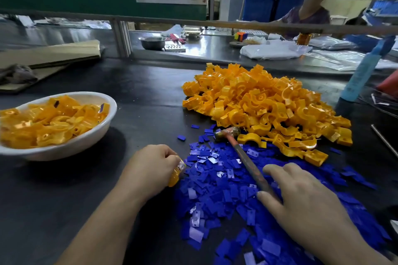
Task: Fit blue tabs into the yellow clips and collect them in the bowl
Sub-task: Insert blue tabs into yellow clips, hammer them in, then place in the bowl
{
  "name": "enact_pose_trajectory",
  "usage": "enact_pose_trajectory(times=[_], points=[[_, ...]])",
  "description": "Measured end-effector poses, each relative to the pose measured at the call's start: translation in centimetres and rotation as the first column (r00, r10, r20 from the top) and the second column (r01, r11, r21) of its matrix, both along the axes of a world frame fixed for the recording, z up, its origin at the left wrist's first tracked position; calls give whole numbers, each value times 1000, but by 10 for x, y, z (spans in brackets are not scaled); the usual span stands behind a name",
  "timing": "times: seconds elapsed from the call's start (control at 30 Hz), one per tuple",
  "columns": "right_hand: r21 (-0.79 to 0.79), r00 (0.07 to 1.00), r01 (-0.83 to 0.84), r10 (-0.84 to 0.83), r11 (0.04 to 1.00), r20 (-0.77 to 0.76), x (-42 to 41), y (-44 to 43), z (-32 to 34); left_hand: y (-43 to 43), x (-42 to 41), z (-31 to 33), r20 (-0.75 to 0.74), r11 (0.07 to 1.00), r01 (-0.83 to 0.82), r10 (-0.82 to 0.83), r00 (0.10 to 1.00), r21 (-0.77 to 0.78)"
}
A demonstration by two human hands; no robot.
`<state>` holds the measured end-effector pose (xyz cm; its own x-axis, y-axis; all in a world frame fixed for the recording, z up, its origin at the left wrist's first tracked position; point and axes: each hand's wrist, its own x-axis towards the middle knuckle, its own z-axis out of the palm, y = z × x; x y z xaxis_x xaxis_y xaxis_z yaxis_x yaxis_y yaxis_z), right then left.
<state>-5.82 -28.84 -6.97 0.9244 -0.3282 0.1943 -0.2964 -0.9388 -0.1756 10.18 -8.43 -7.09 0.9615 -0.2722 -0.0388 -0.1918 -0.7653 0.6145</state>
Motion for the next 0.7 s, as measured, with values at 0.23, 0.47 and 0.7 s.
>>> enact_pose_trajectory(times=[0.23,0.47,0.7], points=[[-67,1000,19,-20,998,-16,3,4,1,7,4,1,99,961,-34,7,995,276],[149,993,116,-114,982,-24,2,0,15,10,-5,5,134,865,-15,-61,989,501],[796,989,-37,-89,605,114,-7,20,41,7,-2,-2,211,869,3,-123,970,494]])
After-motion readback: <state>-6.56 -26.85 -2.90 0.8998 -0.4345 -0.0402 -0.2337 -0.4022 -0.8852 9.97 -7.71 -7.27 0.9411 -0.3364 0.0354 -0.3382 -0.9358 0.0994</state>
